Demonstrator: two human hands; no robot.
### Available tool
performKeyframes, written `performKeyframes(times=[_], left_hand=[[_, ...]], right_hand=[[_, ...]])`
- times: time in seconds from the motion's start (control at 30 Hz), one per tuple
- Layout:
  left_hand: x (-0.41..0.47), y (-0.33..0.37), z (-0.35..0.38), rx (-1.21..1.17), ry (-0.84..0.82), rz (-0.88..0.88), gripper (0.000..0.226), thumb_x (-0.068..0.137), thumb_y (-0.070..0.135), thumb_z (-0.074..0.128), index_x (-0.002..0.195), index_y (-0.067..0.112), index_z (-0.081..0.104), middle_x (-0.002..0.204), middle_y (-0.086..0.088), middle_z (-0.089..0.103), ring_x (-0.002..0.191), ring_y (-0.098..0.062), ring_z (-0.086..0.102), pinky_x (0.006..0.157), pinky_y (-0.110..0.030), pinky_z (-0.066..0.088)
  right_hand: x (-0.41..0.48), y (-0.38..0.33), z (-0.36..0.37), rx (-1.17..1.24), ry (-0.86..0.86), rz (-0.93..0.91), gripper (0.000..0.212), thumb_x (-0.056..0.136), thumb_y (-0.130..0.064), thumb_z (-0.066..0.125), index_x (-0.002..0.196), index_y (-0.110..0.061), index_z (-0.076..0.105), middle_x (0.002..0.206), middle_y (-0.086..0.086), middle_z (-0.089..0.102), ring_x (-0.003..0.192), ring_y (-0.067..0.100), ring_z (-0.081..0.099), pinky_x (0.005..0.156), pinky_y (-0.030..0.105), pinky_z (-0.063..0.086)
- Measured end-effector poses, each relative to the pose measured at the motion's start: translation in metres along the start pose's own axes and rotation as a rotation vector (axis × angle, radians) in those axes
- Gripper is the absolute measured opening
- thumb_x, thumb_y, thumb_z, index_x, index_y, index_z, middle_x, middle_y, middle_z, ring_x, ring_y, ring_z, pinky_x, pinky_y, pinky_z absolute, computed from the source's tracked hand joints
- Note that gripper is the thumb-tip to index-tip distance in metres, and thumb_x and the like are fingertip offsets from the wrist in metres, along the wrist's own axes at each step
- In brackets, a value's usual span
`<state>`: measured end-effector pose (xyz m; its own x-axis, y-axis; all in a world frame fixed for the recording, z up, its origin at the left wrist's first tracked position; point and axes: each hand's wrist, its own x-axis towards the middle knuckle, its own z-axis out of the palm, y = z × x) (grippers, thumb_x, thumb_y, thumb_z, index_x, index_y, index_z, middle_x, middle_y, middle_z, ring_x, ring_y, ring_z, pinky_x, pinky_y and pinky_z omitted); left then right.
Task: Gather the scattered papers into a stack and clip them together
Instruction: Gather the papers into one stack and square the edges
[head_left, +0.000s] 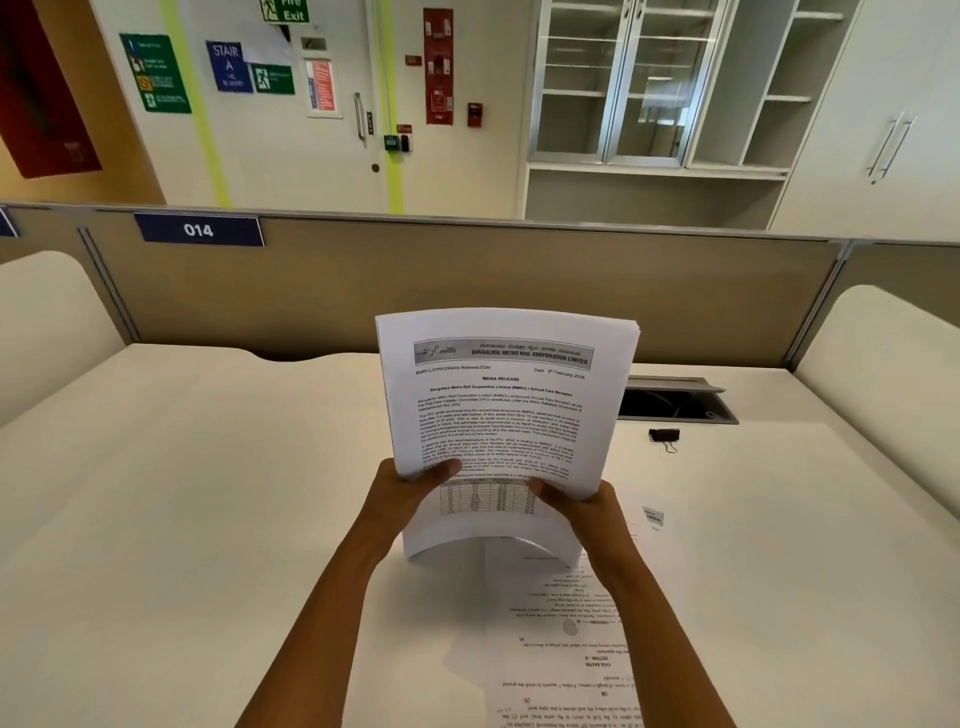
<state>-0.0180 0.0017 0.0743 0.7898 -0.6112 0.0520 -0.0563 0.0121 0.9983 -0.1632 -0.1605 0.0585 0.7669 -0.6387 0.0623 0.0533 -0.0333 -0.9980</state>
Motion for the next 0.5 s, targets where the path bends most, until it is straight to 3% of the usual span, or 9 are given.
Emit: performKeyframes(times=[0.07,0.17,0.27,0.37,0.5], left_hand=[[-0.001,-0.003,0.001,-0.017,-0.031,-0.028,0.034,0.078,0.016,0.073,0.105,0.032,0.058,0.099,0.008,0.066,0.091,-0.014,0.063,0.079,-0.029,0.054],[-0.003,-0.006,0.002,-0.013,-0.050,-0.048,0.039,0.069,0.031,0.072,0.105,0.034,0.059,0.102,0.005,0.067,0.094,-0.017,0.062,0.083,-0.036,0.053],[0.001,-0.003,0.005,-0.005,-0.008,-0.042,0.033,0.084,0.021,0.067,0.115,0.023,0.058,0.104,0.001,0.065,0.093,-0.016,0.062,0.088,-0.035,0.051],[0.006,0.001,0.002,-0.040,0.053,-0.061,0.033,0.087,0.018,0.063,0.120,0.015,0.059,0.104,-0.001,0.066,0.090,-0.011,0.063,0.086,-0.029,0.049],[0.011,-0.010,-0.017,-0.146,0.116,-0.215,0.038,0.085,0.016,0.067,0.121,0.009,0.060,0.112,-0.011,0.067,0.094,-0.029,0.066,0.083,-0.039,0.053]], right_hand=[[-0.002,0.002,0.000,-0.002,-0.009,0.031,0.039,0.060,-0.044,0.080,0.095,-0.034,0.066,0.091,-0.009,0.073,0.085,0.015,0.070,0.066,0.023,0.057],[-0.003,0.008,-0.001,-0.002,-0.015,0.067,0.032,0.066,-0.029,0.076,0.096,-0.033,0.064,0.095,-0.010,0.071,0.085,0.012,0.069,0.066,0.020,0.057],[0.001,0.009,-0.001,-0.049,0.016,0.094,0.030,0.073,-0.020,0.076,0.100,-0.027,0.065,0.099,-0.003,0.070,0.089,0.014,0.067,0.067,0.021,0.057],[0.004,0.003,-0.001,-0.122,0.051,0.114,0.036,0.073,-0.027,0.077,0.106,-0.022,0.064,0.102,0.000,0.071,0.089,0.016,0.068,0.071,0.026,0.057],[-0.004,0.006,-0.021,-0.285,0.173,0.121,0.039,0.079,-0.033,0.071,0.115,-0.027,0.058,0.108,0.000,0.069,0.090,0.014,0.067,0.086,0.038,0.055]])
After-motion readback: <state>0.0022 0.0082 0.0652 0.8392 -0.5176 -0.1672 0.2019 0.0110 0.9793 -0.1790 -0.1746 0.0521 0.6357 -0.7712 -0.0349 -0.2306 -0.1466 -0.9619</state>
